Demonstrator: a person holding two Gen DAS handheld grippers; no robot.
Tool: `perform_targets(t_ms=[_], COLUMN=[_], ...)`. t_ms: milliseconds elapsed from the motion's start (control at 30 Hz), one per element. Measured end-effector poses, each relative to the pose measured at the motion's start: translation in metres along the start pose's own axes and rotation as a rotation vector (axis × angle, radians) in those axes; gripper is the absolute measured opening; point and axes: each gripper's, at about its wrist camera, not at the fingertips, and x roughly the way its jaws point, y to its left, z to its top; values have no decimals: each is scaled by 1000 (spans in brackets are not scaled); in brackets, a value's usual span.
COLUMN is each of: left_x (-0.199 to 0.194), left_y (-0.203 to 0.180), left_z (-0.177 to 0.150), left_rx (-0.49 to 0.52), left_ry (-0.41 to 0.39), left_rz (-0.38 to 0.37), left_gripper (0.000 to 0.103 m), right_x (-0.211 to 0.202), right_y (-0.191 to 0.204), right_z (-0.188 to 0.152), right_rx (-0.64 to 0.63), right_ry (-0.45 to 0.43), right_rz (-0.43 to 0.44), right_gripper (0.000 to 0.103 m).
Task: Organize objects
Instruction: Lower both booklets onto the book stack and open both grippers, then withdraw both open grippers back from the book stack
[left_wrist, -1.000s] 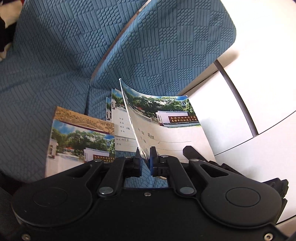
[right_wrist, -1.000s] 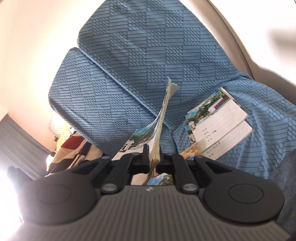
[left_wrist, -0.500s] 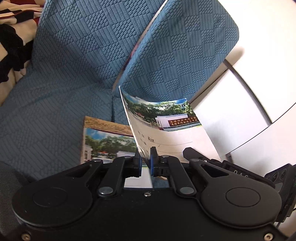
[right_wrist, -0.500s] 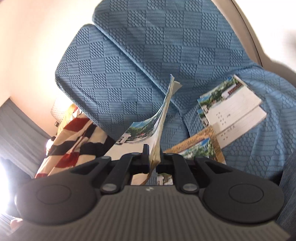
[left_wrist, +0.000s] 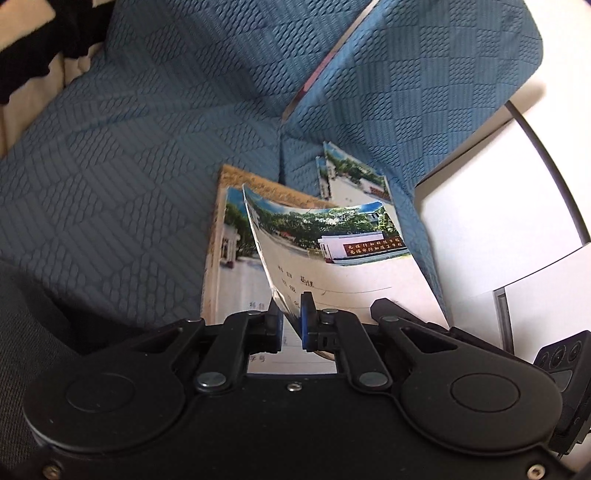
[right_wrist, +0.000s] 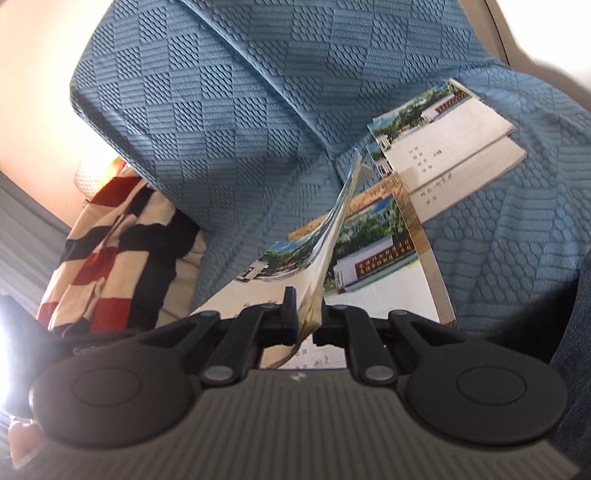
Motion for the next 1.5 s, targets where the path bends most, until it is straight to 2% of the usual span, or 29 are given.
perform_targets(t_ms=[400,600,633,667,700,767,967,1133,1500], left_x=[18,18,18,17,16,15,3,-12,-32], left_y=[7,6,6,7,8,10,11,1,-55], left_z=[-12,-11,-10,-10,-10,-11,-18,-18,-15], left_rx=[-25,-23,-24,-29,-38,-39,-3,25,153], left_ry=[59,62,61,60,60,68,49,9,-98], left_rz=[29,41,43,48,55,61,115,129,104], left_gripper=[8,11,13,16,22,23,24,24,24], right_x=[15,14,14,14,14,13,-1,-20,-72], right_y=[-17,-17,-15,-14,-14,-15,-17,-16,2], right_z=[-9,-6,-5,-5,-5,-4,-3,2,17], right_rx=[25,42,36,32,31,35,2,-60,-214], right_ry=[60,75,81,87,94,105,112,64,-102], right_rz=[-41,-37,-45,-59,-70,-87,-135,-189,-212], right_gripper=[12,13,16,23,27,44,48,48,48])
